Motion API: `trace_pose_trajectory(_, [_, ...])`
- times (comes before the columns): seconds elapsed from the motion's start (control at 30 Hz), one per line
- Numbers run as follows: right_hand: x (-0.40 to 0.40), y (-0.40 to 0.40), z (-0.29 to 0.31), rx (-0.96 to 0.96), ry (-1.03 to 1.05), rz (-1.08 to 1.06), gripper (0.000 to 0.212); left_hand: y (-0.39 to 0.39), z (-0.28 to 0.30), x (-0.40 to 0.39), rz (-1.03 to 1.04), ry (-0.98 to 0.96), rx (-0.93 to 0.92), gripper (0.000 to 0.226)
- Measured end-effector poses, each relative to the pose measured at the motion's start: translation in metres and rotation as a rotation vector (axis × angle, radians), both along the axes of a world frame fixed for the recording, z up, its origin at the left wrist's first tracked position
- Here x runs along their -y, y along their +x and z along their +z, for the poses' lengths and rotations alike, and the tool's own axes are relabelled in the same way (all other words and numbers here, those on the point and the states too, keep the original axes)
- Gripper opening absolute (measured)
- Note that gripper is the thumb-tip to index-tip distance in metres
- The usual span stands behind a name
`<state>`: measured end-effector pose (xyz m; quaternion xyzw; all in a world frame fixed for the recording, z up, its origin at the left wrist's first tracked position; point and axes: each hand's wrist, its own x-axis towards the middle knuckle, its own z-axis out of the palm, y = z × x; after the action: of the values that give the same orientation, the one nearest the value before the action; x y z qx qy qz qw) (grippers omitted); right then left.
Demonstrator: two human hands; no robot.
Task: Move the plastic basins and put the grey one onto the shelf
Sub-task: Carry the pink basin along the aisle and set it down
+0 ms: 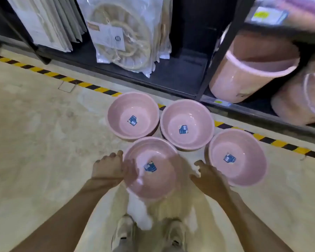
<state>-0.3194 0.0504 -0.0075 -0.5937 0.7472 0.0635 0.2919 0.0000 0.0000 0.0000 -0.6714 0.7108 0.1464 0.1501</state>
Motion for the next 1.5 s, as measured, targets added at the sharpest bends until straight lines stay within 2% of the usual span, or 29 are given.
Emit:
trace_pose_trajectory(0.17, [0.041,0.005,-0.152,-0.001,0.059,-0.093,0.055,0.032,-0.151,0.031,0.108,-0.013,-0.004,0.053])
trace_pose_trajectory(0.23, [0.046,0.003,-0.199,-0.018,0.098,-0.141,0.066,0.041,-0.196,0.037,0.188,0.025,-0.010,0.055])
trace_pose_trajectory(0.3, [0.049,0.000,-0.233,0.053,0.141,-0.192,0.072,0.050,-0.231,0.041,0.267,0.099,-0.041,0.063])
trace_pose_trajectory(0.37, [0.050,-0.001,-0.261,0.155,0.154,-0.268,0.068,0.055,-0.257,0.042,0.303,0.167,-0.111,0.067])
trace_pose_trajectory(0.5, [0.046,0.003,-0.294,0.277,0.042,-0.327,0.047,0.057,-0.291,0.037,0.368,0.128,-0.364,0.038])
trace_pose_trajectory(0.57, [0.044,0.004,-0.297,0.343,-0.011,-0.364,0.043,0.056,-0.296,0.036,0.388,0.082,-0.429,0.032])
trace_pose_trajectory(0.8, [0.047,0.015,-0.269,0.340,-0.027,-0.298,0.037,0.056,-0.277,0.033,0.340,0.004,-0.513,0.027])
trace_pose_trajectory(1.03, [0.056,0.025,-0.224,0.409,-0.116,-0.210,0.051,0.076,-0.234,0.036,0.357,-0.049,-0.533,0.023])
trace_pose_trajectory(1.17, [0.087,0.029,-0.180,0.416,-0.213,-0.201,0.040,0.084,-0.190,0.067,0.337,-0.126,-0.537,0.027])
trace_pose_trajectory(1.33, [0.149,0.040,-0.111,0.445,-0.353,-0.189,0.051,0.093,-0.118,0.125,0.347,-0.272,-0.584,0.035])
trace_pose_trajectory(1.5, [0.197,0.064,-0.048,0.486,-0.457,-0.175,0.050,0.105,-0.049,0.167,0.393,-0.344,-0.584,0.046])
